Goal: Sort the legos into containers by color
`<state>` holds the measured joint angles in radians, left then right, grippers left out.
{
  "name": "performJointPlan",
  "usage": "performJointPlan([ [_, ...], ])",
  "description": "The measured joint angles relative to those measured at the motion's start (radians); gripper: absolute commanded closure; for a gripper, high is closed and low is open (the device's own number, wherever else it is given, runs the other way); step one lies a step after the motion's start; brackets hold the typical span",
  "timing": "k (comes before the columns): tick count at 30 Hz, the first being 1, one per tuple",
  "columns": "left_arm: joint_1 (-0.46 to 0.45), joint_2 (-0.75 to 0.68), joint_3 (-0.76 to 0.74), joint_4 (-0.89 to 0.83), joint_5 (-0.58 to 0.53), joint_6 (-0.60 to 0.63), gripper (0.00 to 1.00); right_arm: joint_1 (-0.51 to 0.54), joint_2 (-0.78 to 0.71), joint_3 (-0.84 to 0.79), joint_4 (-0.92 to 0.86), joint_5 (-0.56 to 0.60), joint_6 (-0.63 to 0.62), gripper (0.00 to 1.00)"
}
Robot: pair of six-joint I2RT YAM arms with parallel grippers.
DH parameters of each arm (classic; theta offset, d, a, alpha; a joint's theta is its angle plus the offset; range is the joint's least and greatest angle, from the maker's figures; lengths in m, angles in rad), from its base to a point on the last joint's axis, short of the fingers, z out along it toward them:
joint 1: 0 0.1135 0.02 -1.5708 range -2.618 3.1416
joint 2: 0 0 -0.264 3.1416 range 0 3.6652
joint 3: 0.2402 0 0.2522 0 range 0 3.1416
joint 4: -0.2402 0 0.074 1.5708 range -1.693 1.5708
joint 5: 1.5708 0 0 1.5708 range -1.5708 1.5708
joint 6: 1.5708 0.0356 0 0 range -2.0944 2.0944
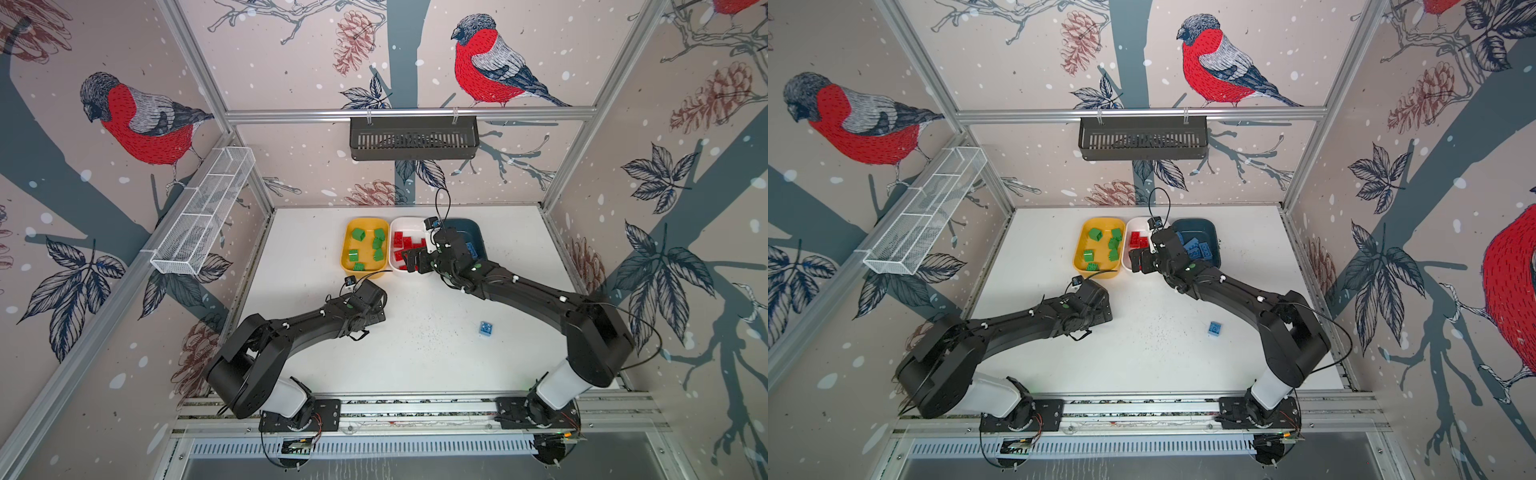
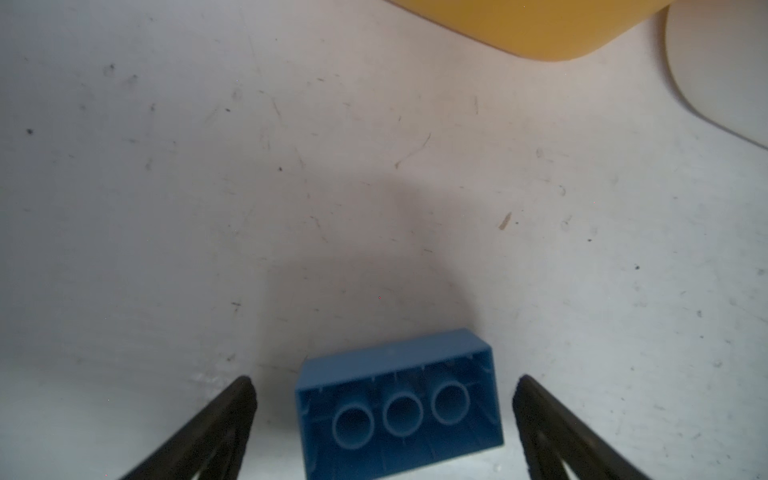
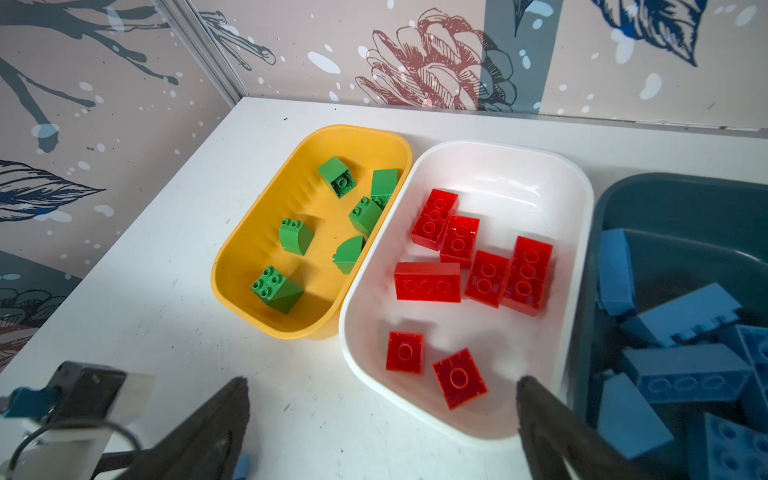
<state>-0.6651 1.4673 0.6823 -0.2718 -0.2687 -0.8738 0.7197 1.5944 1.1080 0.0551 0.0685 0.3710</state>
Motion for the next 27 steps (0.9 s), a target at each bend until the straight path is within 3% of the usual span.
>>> performJointPlan([
  [6,-0.013,0.046,0.037,-0.010,-0.026,-0.010,0.05,0.012,-0.156,-0.141,0.033,0.083,0.039,0.00],
  [16,-0.050,0.111,0.073,-0.039,-0.079,-0.013,0.20,0.003,-0.359,-0.273,0.020,0.240,0.129,0.00],
  [27,-0.084,0.155,0.125,-0.058,-0.092,-0.013,0.35,-0.096,-0.499,-0.368,-0.024,0.305,0.208,0.00],
])
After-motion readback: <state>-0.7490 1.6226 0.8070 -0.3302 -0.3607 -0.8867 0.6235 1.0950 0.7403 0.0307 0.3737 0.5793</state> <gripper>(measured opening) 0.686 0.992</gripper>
